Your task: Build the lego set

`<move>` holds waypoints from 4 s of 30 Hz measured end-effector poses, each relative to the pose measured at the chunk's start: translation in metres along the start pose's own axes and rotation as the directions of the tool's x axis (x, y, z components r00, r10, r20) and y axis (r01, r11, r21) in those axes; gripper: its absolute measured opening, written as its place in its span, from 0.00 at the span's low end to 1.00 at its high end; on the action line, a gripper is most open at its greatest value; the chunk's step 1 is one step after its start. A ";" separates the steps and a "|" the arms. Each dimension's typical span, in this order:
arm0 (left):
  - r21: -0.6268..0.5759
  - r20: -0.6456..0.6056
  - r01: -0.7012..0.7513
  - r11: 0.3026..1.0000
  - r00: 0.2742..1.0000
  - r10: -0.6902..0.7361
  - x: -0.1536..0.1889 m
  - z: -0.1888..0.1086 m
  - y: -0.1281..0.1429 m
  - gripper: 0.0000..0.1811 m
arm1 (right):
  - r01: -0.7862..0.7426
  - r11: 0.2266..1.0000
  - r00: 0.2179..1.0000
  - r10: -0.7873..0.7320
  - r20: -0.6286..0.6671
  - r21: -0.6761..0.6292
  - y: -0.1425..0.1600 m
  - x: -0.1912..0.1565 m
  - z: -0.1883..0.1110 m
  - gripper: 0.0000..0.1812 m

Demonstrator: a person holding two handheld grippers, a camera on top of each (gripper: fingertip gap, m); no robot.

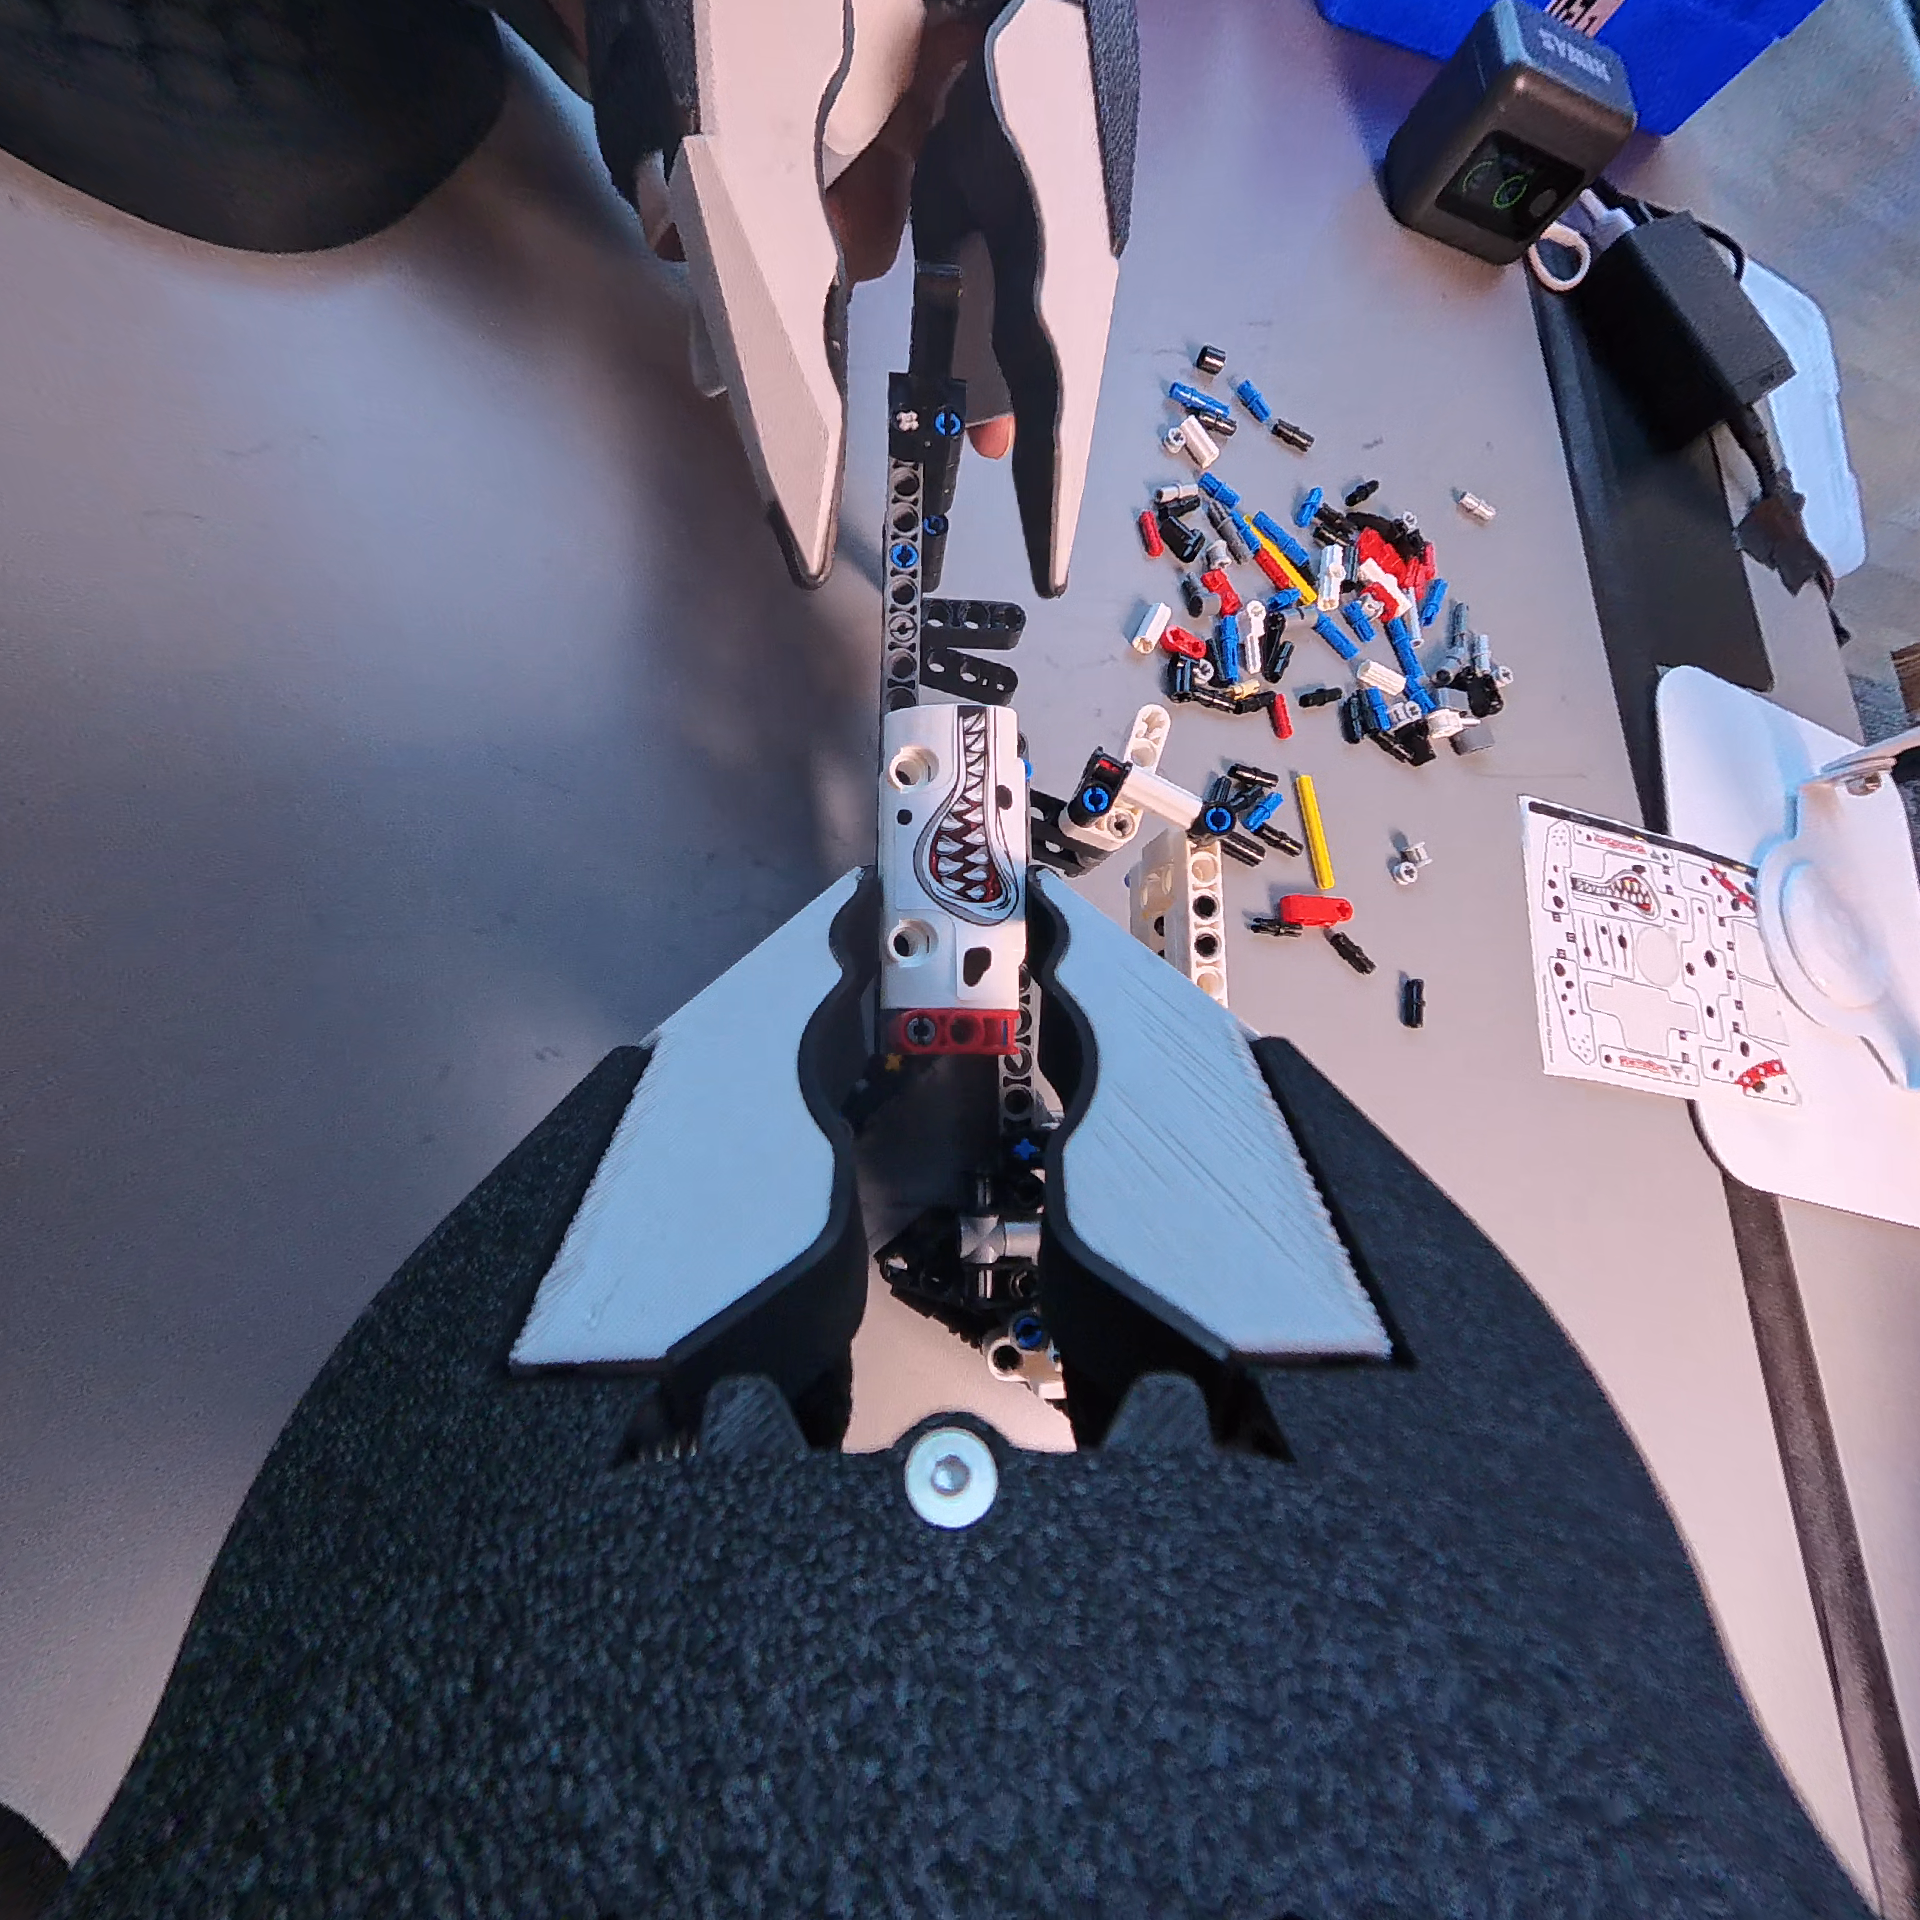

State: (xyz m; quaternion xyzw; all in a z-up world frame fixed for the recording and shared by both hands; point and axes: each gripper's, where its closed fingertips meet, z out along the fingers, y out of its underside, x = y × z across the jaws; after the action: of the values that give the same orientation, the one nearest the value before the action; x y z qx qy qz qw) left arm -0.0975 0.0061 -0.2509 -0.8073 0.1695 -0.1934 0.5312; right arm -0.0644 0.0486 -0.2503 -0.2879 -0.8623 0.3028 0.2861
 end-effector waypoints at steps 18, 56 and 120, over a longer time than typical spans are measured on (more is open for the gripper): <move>0.075 0.048 0.024 0.997 0.998 -0.027 -0.006 -0.010 -0.016 0.29 | -0.032 0.999 0.999 0.032 -0.030 -0.015 0.000 0.001 0.001 0.15; 0.278 0.092 0.016 0.960 0.995 -0.044 -0.017 -0.035 -0.048 0.35 | 0.003 0.971 0.984 0.039 0.171 -0.240 0.050 -0.071 0.012 0.15; 0.279 0.292 0.080 0.957 0.942 -0.163 -0.058 -0.036 -0.035 0.33 | -0.125 0.991 0.540 0.109 -0.834 0.049 -0.107 0.418 0.049 0.56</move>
State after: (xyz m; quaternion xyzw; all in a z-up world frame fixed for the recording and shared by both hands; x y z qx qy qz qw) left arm -0.1636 0.0186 -0.2126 -0.7590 0.0057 -0.1167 0.6405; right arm -0.4117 0.2410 -0.0755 -0.4563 -0.6042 0.1409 0.6379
